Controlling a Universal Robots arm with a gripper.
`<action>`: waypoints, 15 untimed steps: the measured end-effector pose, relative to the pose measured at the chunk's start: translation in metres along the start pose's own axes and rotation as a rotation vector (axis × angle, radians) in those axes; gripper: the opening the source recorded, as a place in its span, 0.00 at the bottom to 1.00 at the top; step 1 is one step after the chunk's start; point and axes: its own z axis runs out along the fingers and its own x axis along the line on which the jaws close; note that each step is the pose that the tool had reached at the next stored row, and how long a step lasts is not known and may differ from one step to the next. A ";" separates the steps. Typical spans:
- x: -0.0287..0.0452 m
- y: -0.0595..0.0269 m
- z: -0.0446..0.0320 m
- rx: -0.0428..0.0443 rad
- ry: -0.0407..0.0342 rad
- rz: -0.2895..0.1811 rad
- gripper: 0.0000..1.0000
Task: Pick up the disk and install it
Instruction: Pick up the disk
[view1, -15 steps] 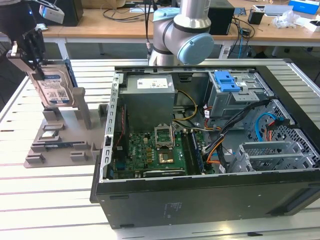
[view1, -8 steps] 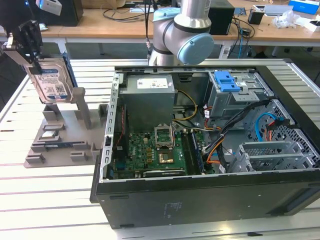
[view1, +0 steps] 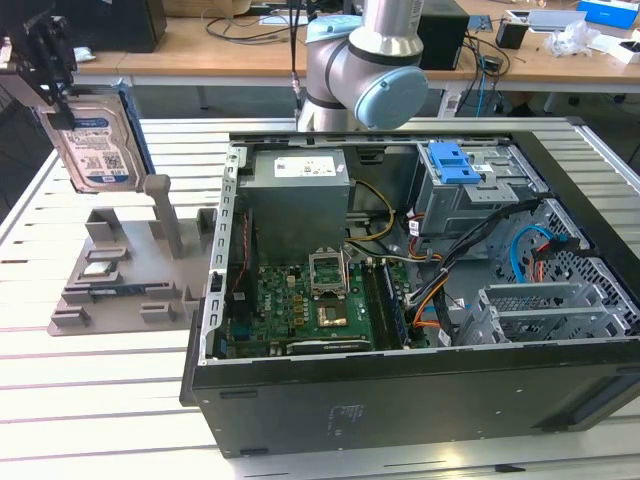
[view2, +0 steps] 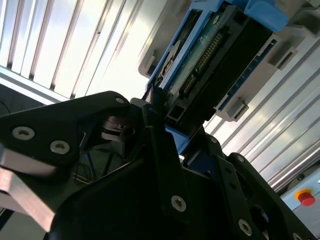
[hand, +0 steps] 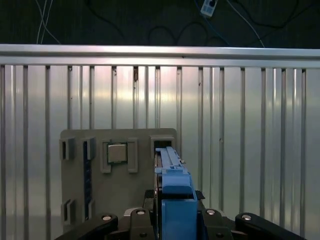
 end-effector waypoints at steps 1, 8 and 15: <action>-0.0001 0.0000 -0.0033 -0.0001 0.0000 0.000 0.37; -0.0006 0.0002 -0.0239 0.0000 0.0000 0.000 0.37; -0.0009 0.0003 -0.0370 0.0000 -0.0008 0.000 0.37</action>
